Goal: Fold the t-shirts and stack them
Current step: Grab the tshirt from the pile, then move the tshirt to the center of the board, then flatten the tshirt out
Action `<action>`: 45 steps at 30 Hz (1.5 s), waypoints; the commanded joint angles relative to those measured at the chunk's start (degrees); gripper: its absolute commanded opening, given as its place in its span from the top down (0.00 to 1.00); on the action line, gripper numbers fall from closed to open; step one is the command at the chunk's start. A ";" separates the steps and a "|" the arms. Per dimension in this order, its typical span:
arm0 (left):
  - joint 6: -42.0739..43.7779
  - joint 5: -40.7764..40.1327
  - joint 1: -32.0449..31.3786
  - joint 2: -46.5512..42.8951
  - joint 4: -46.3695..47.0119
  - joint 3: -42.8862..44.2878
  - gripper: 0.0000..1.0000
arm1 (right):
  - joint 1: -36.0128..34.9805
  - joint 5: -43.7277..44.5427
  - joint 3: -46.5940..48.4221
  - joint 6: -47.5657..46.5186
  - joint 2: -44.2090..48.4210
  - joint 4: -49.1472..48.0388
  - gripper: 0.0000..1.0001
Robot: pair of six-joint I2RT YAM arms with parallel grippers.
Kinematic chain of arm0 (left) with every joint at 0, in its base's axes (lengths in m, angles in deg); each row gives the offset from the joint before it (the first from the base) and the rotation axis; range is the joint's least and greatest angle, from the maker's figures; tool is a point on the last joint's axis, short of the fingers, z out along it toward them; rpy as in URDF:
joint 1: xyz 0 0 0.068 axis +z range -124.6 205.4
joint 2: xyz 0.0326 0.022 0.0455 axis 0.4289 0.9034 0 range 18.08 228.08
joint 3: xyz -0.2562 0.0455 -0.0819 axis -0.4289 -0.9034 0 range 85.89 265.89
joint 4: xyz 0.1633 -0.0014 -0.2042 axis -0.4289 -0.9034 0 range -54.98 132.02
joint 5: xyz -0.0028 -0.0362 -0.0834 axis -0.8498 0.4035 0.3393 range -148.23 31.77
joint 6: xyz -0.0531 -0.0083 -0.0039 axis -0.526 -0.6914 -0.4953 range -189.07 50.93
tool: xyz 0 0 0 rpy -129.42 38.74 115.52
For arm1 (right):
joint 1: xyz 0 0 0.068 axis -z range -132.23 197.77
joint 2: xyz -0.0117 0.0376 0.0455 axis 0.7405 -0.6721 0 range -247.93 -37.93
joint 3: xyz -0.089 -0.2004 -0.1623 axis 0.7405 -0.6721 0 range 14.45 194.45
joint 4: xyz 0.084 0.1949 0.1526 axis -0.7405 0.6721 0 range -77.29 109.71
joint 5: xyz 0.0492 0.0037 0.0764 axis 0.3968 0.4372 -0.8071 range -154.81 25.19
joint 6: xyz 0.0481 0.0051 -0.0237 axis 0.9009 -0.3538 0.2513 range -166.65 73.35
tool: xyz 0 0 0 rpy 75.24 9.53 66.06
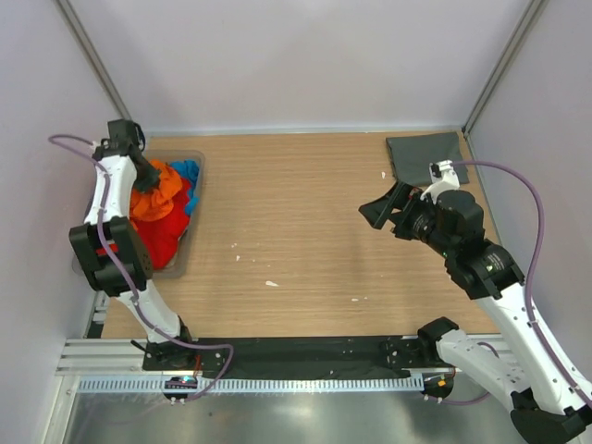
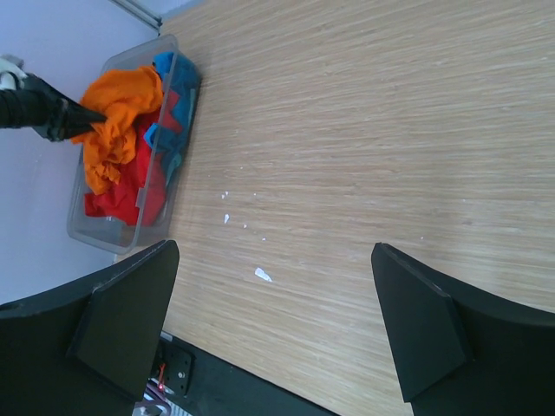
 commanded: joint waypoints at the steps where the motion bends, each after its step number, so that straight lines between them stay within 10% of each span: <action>1: 4.59 -0.20 -5.25 -10.20 3.09 11.03 0.90 | 0.07 0.79 2.30 -0.69 1.46 -1.19 0.00; 9: 5.22 4.87 -13.18 -11.45 -3.59 34.87 0.97 | 0.07 0.35 2.21 2.30 0.76 -2.16 0.00; 17: -5.66 38.01 -29.32 -24.54 25.56 6.38 0.97 | 0.07 4.37 1.86 1.95 1.46 -0.32 0.00; 28: -0.15 22.39 -37.62 -30.09 17.51 -30.59 0.41 | 0.07 12.56 -1.47 0.54 -0.03 9.18 0.00; 36: 0.21 22.11 -40.07 -28.44 19.96 -34.56 0.34 | 0.07 12.65 -10.70 -0.25 -5.55 -1.62 0.05; 45: -2.60 19.75 -43.33 -17.62 25.94 -37.98 0.32 | 7.27 8.11 -11.67 -1.83 -23.75 -12.26 0.31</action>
